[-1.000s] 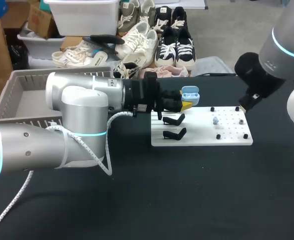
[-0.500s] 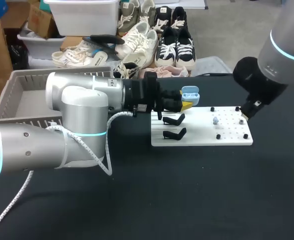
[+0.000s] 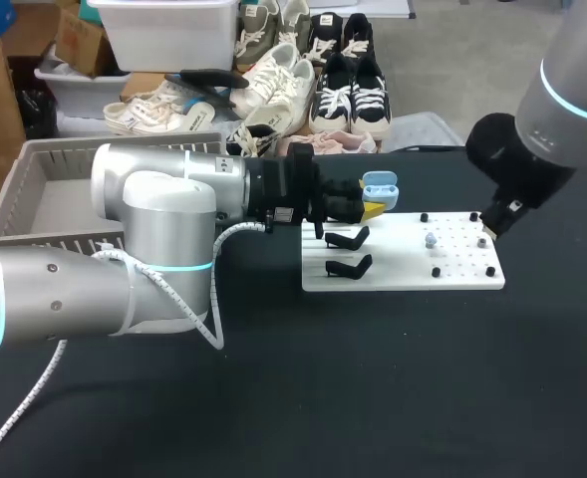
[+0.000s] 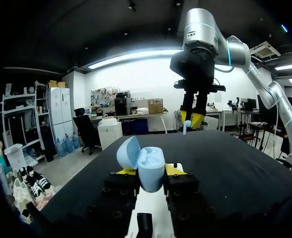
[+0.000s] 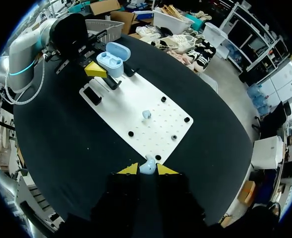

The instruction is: Pick up each earbud case from the left stands, insert the matching earbuds, close the lid, and place the case in the box.

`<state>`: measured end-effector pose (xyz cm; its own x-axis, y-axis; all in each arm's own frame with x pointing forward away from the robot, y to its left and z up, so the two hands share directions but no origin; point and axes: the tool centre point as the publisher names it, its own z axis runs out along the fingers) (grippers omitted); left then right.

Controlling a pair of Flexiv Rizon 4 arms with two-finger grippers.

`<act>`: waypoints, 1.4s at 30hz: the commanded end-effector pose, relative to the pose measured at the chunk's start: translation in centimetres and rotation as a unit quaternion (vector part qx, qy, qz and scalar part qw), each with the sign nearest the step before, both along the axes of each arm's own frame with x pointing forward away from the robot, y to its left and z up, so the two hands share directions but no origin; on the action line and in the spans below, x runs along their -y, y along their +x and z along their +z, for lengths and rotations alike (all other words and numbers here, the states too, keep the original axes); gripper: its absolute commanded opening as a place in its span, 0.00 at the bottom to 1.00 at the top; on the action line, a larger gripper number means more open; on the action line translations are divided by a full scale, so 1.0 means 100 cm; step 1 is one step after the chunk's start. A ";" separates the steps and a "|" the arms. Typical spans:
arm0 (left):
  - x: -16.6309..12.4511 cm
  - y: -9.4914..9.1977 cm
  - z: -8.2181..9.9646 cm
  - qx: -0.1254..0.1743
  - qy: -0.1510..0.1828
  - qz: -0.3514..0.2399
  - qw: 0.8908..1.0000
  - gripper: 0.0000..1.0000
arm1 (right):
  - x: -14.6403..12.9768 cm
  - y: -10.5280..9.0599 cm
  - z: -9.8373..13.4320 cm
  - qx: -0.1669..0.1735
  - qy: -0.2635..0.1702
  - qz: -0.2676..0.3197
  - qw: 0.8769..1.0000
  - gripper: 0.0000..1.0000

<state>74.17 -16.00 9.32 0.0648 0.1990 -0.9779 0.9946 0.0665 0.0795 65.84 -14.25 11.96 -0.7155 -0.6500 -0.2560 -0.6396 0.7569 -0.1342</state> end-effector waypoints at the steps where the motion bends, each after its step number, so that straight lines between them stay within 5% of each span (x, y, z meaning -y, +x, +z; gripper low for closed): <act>1: 0.000 0.000 -0.001 0.000 -0.001 0.000 1.000 0.00 | -0.010 0.008 0.008 -0.005 0.000 -0.062 0.998 0.00; 4: 0.000 0.000 -0.001 0.000 -0.001 0.000 1.000 0.00 | -0.016 0.023 0.015 -0.020 0.000 -0.204 0.979 0.00; 9: 0.000 0.000 -0.001 0.000 -0.001 0.000 1.000 0.00 | -0.021 0.025 0.024 -0.036 0.015 -0.415 0.909 0.00; 16: 0.000 0.000 -0.001 0.000 -0.001 0.000 1.000 0.00 | -0.044 0.016 0.039 -0.082 0.041 -0.550 0.830 0.00; 23: 0.000 0.000 -0.001 0.000 -0.001 0.000 1.000 0.00 | -0.069 0.013 0.052 -0.098 0.080 -0.611 0.782 0.00; 33: 0.000 0.000 -0.001 0.000 -0.001 0.000 1.000 0.00 | -0.095 0.014 0.061 -0.099 0.118 -0.664 0.732 0.00; 38: 0.000 0.000 -0.001 0.000 -0.001 0.000 1.000 0.00 | -0.111 0.026 0.062 -0.084 0.138 -0.654 0.739 0.00; 39: 0.000 0.000 -0.001 0.000 -0.001 0.000 1.000 0.00 | -0.116 0.030 0.063 -0.073 0.143 -0.638 0.753 0.00; 42: 0.000 0.000 -0.001 0.000 -0.001 0.000 1.000 0.00 | -0.128 0.040 0.061 -0.059 0.129 -0.627 0.766 0.00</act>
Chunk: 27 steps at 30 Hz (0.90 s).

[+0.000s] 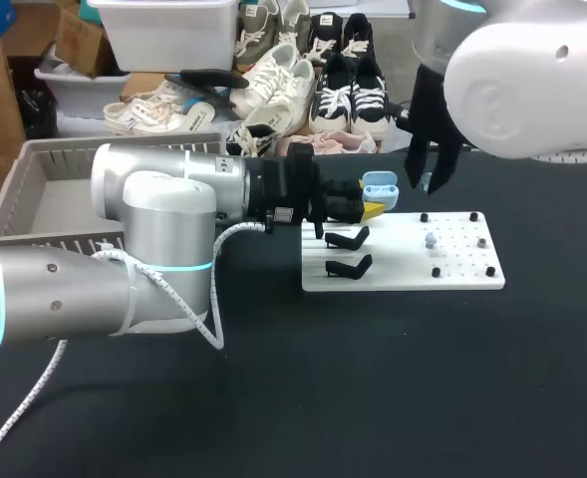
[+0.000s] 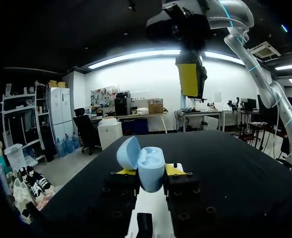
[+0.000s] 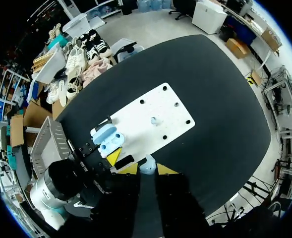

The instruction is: Pick up each earbud case from the left stands, insert the matching earbuds, close the lid, and place the case in the box.

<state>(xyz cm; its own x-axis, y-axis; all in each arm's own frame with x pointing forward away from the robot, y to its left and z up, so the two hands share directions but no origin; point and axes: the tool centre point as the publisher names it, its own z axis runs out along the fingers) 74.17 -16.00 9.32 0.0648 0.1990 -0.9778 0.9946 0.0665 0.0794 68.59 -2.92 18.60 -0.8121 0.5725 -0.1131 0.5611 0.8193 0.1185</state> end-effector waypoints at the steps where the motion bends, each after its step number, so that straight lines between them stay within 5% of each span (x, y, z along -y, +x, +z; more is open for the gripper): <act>1: 0.000 0.000 -0.001 0.000 -0.001 0.000 1.000 0.00 | -0.018 0.015 -0.006 0.012 -0.011 -0.037 0.999 0.00; 8: 0.000 0.000 -0.001 0.000 -0.001 0.000 1.000 0.00 | -0.032 0.034 -0.016 0.012 -0.028 0.006 1.000 0.00; 27: 0.000 0.000 -0.001 0.000 -0.001 0.000 1.000 0.00 | -0.033 0.048 -0.036 0.001 -0.062 0.073 0.995 0.00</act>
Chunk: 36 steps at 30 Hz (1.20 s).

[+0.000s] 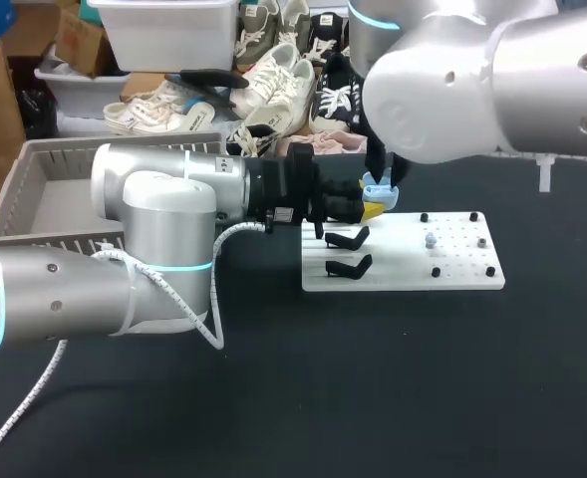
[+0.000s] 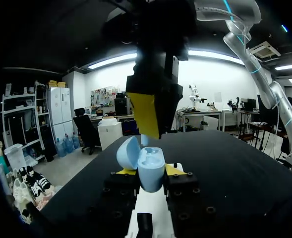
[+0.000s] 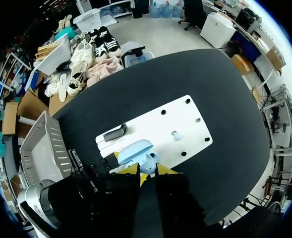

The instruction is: Pick up each earbud case from the left stands, insert the matching earbuds, close the lid, and place the case in the box.

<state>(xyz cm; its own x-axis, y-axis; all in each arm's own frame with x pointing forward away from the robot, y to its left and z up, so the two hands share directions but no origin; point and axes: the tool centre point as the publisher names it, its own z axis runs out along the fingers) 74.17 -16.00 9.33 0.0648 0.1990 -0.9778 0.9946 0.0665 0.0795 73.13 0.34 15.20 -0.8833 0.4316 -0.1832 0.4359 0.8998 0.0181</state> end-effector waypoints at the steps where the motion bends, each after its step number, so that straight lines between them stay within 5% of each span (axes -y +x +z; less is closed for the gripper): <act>1: 0.000 0.000 -0.001 0.000 -0.001 0.000 1.000 0.00 | -0.001 0.002 -0.002 -0.004 -0.001 0.002 1.000 0.00; 36: 0.000 0.000 -0.001 0.000 -0.001 0.000 1.000 0.00 | 0.007 -0.003 -0.004 -0.003 0.004 0.011 1.000 0.00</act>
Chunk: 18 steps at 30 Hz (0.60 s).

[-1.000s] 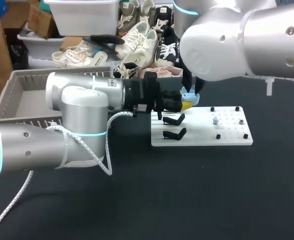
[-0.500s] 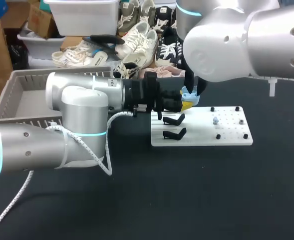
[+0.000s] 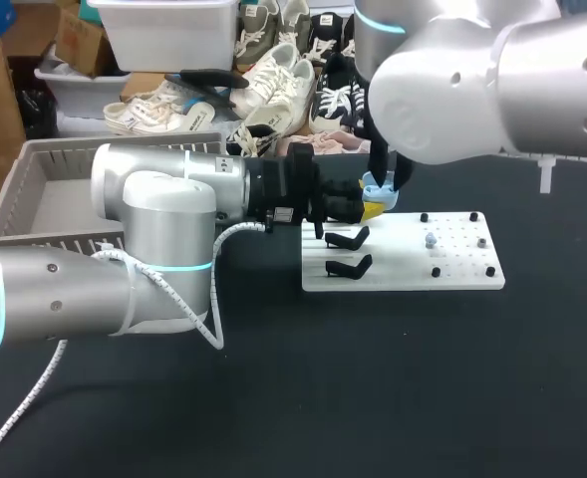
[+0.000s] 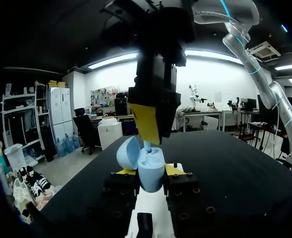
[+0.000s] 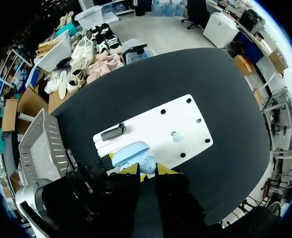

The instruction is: Pick up each earbud case from the left stands, insert the matching earbuds, close the lid, and place the case in the box.

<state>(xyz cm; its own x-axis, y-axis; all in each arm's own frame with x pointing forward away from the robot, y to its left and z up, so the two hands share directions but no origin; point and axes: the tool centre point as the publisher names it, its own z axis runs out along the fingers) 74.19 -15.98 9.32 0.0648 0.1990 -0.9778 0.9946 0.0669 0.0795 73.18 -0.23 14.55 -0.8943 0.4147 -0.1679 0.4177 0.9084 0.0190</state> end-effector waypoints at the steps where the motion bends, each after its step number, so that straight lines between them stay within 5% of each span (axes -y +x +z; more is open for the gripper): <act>1: 0.000 0.000 -0.001 0.000 -0.001 0.000 1.000 0.00 | 0.001 -0.003 0.003 0.004 0.001 0.001 1.000 0.00; 18: 0.000 0.000 -0.001 0.000 -0.001 0.000 1.000 0.00 | -0.003 -0.005 0.003 0.002 0.007 0.006 1.000 0.00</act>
